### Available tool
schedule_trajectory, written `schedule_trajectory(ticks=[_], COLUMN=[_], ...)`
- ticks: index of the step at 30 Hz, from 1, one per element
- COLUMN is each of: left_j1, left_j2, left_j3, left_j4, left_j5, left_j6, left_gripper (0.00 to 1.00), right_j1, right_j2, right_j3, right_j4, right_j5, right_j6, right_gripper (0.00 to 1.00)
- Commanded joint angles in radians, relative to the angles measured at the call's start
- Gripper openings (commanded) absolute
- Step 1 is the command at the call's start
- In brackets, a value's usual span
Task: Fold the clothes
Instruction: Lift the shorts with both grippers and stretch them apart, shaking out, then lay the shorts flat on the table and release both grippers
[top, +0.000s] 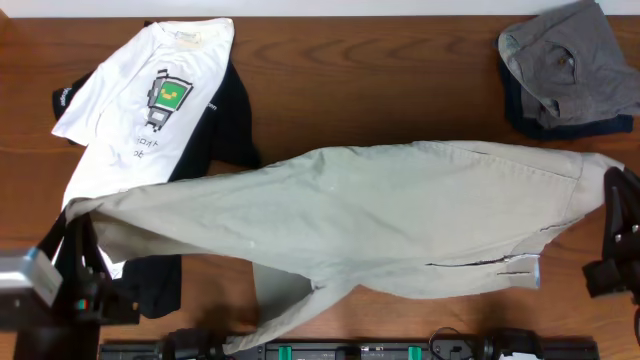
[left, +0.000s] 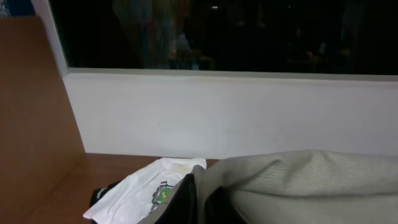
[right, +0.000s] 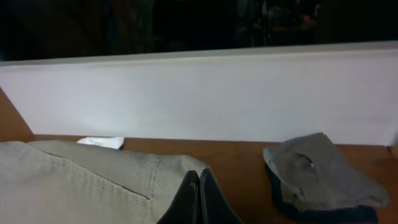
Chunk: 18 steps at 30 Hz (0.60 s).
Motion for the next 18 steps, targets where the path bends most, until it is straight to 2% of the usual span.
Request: schedule_trajectory(ticks=[1,11,18], left_j1=[0.002,0.002,-0.014], left_j2=[0.070,0.409,0.714], left_j3=[-0.008,-0.017,-0.017], left_j4=[0.005,0.027,0.155], left_j5=[-0.019,0.002,0.117], left_j6=[-0.005,-0.005,-0.004], left_gripper=[0.06,0.06,0.06], right_j1=[-0.012,-0.012,-0.012], right_j2=[0.087,0.414,0.679], right_j3=[0.007,0.007,0.007], right_j4=[-0.010,-0.034,0.027], right_j5=[0.041,0.041,0.042], right_j6=[0.016,0.015,0.014], right_gripper=[0.01,0.01,0.01])
